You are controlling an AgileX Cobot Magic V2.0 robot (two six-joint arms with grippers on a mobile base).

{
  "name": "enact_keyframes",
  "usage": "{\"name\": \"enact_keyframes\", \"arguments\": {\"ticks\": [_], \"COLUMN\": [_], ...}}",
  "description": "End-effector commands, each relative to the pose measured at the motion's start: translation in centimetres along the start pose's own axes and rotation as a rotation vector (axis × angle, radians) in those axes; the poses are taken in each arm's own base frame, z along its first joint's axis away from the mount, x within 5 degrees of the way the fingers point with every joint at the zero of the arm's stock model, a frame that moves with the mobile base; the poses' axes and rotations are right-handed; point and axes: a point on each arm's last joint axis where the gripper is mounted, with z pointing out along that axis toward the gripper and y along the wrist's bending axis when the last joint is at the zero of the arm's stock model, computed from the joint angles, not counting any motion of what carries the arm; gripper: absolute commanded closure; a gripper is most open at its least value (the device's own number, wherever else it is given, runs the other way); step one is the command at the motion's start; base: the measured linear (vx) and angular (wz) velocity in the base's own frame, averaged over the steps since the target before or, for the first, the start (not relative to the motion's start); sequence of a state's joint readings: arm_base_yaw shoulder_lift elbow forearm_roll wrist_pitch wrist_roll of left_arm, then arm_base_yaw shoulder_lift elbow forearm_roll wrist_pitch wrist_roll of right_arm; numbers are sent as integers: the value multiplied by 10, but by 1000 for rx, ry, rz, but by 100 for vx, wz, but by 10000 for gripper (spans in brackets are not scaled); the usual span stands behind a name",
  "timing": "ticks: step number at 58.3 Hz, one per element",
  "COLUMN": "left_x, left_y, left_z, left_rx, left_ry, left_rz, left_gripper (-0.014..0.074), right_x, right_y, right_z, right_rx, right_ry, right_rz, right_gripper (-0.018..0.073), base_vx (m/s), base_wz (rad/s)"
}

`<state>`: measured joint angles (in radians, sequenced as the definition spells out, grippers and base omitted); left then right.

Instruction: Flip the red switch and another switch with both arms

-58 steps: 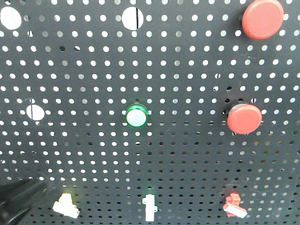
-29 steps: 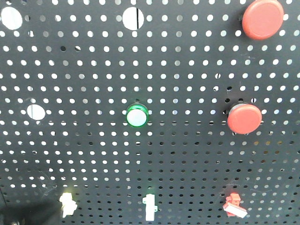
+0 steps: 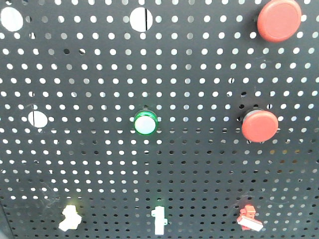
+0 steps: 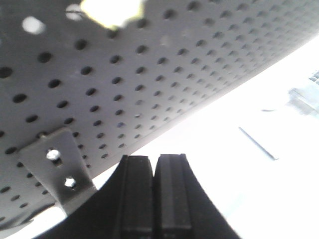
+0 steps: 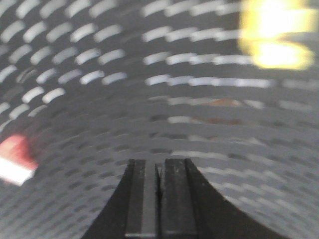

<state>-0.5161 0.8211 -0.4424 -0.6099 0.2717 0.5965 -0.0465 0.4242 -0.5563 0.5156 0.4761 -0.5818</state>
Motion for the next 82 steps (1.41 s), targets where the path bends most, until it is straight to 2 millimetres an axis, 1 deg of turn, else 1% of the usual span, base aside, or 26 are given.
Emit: {"name": "enact_keyframes", "arguments": {"ticks": [1,9,13,17,24,29,39,49,55,63,76,82], "left_x": [-17,-19,-20,-21,-22,-22,-23,-23,-23,-22,-22,-23], "left_y": [-1,-4,-5,-6,-7,-7,-7,-7,-7,-7,-7,-7], "left_z": [-14,-31,-38,-45,-51,-52,-52,-52,-52,-52,-52,-52], "left_rx": [-20,-11,-8,-8,-9,-12,-18,-18,-17,-15,-15,-15], "left_ry": [-126,-192,-223,-252,-279,-287,-295,-295,-292,-290,-289,-290], "left_rz": [-5,7,12,16,27,32,31,31,32,32,31,31], "left_gripper": [594,594,594,594,594,594,594,594,594,594,594,594], "right_x": [-17,-22,-24,-24,-20,-18,-14,-7,-2,5,13,15], "right_y": [4,17,22,25,33,41,49,49,49,48,49,51], "right_z": [10,24,34,49,69,77,87,99,105,112,112,108], "right_rx": [-78,-263,-341,-406,-483,-533,-568,-564,-565,-542,-544,-574], "right_ry": [-80,-131,-149,-145,-119,-100,-54,11,47,117,219,250], "right_rz": [-71,-116,-89,-59,-3,-13,5,66,58,107,157,129], "right_gripper": [566,566,566,566,566,566,566,566,566,566,566,566], "base_vx": [0,0,0,0,0,0,0,0,0,0,0,0], "base_wz": [0,0,0,0,0,0,0,0,0,0,0,0]}}
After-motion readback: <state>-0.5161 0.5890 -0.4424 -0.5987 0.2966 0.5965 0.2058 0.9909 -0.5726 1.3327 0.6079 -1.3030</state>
